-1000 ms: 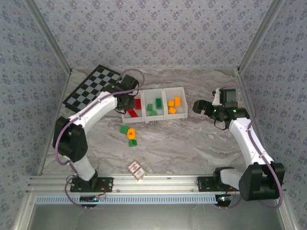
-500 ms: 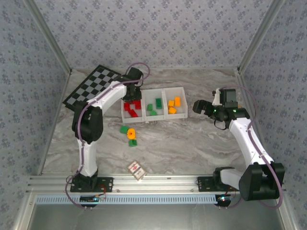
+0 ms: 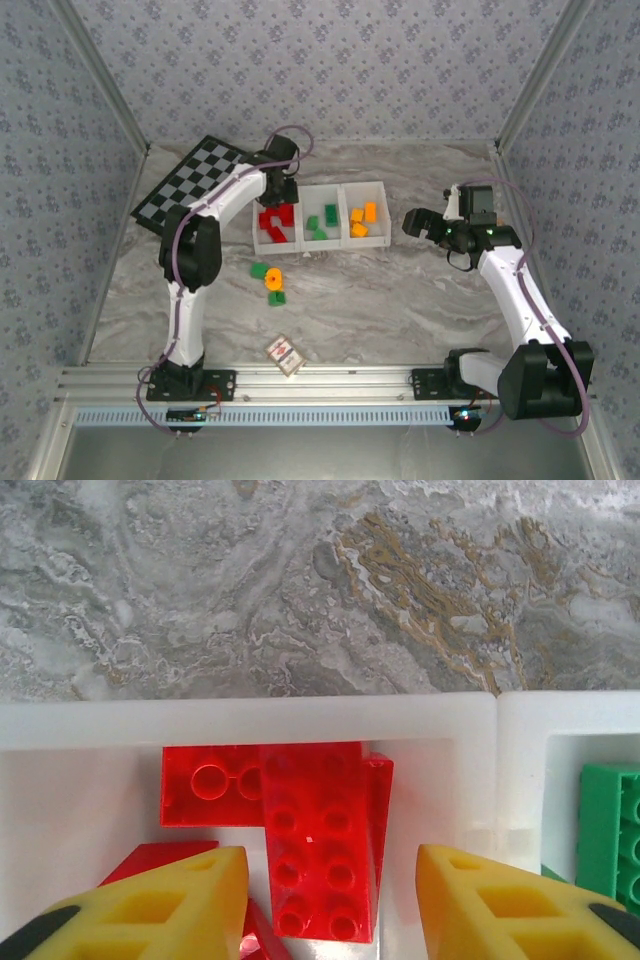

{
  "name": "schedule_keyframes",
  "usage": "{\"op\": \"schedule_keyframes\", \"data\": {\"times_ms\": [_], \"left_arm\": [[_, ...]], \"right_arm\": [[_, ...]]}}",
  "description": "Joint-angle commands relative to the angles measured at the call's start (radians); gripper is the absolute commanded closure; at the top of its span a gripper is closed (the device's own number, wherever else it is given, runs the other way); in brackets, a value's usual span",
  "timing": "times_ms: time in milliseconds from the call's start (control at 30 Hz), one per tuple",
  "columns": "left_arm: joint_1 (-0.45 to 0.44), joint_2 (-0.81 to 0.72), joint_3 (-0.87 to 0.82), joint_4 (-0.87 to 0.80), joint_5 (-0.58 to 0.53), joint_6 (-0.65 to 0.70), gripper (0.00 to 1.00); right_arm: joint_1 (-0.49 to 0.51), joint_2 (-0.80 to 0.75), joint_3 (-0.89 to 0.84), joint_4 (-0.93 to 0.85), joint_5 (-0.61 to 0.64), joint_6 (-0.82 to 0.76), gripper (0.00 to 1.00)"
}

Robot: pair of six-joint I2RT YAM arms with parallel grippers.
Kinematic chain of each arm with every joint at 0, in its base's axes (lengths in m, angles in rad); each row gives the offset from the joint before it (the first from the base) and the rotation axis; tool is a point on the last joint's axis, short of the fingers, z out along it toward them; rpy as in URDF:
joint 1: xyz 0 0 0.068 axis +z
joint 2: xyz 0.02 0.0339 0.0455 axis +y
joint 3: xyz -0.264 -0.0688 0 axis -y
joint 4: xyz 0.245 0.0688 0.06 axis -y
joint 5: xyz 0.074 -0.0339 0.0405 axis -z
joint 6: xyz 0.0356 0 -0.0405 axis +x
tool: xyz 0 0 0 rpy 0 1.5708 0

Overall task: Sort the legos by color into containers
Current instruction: Place the lego in the container.

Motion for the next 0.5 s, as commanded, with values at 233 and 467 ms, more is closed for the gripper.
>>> {"op": "schedule_keyframes", "data": {"times_ms": [233,467], "left_arm": [[-0.002,-0.227,-0.198,0.073,0.019,0.014,0.41],[-0.045,-0.462,-0.432,0.11,-0.009,0.004,0.36]], "right_arm": [[-0.008,-0.018,-0.004,-0.015,-0.008,-0.003,0.0],[-0.008,-0.011,-0.008,-0.004,-0.013,0.0,0.0]]}}
